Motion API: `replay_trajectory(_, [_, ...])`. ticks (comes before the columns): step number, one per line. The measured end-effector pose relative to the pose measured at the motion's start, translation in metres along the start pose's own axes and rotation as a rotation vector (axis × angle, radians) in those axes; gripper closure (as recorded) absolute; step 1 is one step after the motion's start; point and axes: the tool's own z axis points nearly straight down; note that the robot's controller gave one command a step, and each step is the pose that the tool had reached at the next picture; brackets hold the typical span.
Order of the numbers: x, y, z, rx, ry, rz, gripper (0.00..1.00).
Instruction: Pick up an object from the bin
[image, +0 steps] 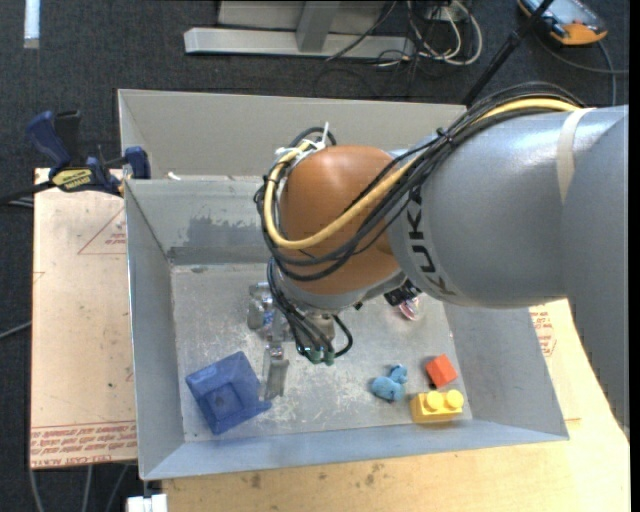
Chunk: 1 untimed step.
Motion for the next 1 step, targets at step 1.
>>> replay_trajectory(1, [0.0012,-0.0552,-0.134,0.001,-0.017,-0.324,0.0])
